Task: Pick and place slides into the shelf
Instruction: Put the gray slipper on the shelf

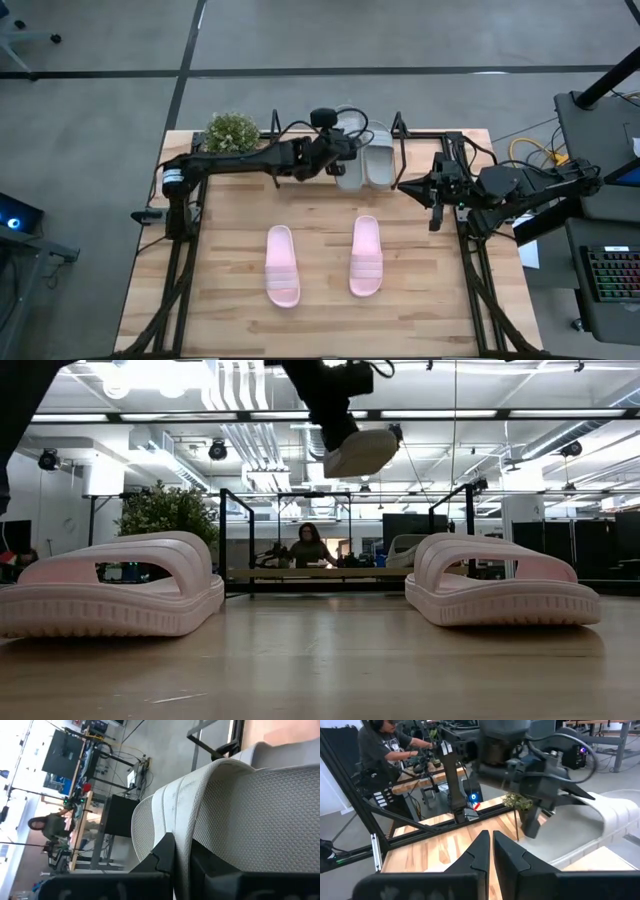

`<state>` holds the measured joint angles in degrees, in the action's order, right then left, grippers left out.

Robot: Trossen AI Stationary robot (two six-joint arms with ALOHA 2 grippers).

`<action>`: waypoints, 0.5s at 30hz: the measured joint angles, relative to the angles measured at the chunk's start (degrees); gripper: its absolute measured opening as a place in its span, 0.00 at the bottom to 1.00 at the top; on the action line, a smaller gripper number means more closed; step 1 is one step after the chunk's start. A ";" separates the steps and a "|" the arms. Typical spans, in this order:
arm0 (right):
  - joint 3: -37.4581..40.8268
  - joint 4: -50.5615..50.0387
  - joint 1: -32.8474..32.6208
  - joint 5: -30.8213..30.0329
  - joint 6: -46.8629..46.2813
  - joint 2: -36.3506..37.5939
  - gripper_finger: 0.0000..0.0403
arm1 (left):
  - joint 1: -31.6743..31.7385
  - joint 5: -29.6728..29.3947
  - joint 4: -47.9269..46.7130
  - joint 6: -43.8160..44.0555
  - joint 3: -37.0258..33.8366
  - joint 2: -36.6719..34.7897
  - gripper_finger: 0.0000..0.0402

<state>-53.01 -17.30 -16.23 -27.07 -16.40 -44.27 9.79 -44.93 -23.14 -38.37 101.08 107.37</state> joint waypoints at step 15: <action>0.00 1.13 0.00 -0.02 0.00 -0.04 0.03 | 7.12 7.56 5.04 -4.09 -0.20 6.40 0.00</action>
<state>-53.01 -16.18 -16.23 -27.09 -16.40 -44.31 16.91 -37.36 -18.11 -42.46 100.88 113.77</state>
